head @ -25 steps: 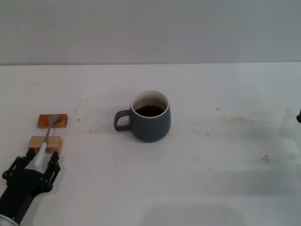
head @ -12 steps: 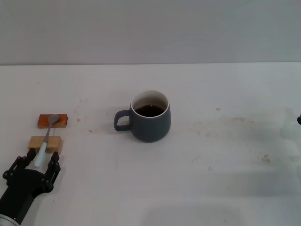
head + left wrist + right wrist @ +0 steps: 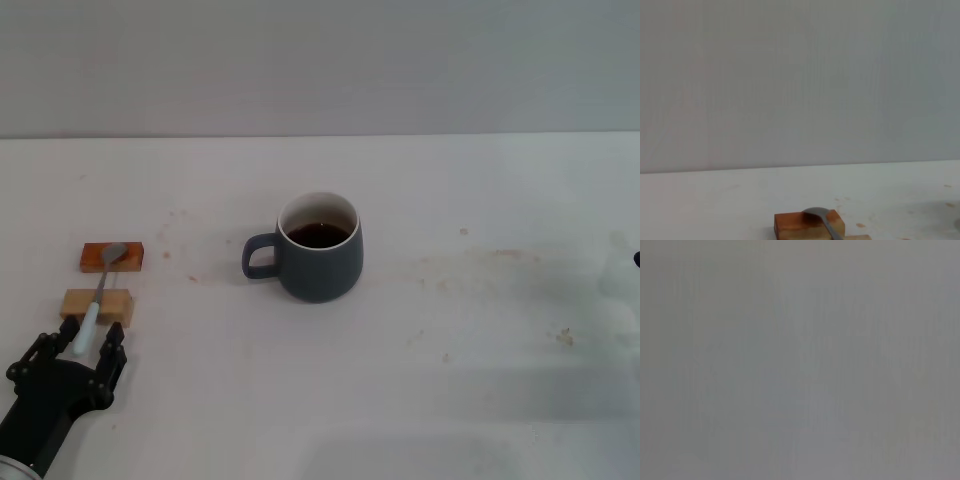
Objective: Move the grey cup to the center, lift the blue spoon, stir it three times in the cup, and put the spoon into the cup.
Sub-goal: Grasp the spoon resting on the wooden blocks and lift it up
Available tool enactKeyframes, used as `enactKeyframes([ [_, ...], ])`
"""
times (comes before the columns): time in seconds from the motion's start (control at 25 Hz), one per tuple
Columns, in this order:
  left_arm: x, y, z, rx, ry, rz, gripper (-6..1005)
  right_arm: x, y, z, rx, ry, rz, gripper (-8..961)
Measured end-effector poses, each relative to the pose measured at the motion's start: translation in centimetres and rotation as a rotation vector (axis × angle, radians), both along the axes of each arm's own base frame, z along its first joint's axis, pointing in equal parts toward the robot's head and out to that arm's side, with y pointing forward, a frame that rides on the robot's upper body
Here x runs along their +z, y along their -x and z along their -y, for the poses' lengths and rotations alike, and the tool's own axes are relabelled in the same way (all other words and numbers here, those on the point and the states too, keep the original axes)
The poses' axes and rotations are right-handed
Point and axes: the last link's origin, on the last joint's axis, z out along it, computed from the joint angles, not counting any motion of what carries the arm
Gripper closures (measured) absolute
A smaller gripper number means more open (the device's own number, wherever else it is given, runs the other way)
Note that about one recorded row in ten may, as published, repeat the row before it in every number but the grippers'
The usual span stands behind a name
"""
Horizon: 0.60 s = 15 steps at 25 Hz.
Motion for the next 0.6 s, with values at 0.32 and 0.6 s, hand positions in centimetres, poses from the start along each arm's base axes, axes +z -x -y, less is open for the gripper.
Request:
enactKeyframes([
  [0.32, 0.06, -0.01, -0.01, -0.002, -0.002, 0.0, 503, -0.01, -0.05, 0.09, -0.001, 0.0, 0.0, 954],
  [0.6, 0.09, -0.02, -0.02, -0.003, -0.004, 0.001, 546, -0.02, -0.03, 0.09, 0.0, 0.001, 0.0, 954],
])
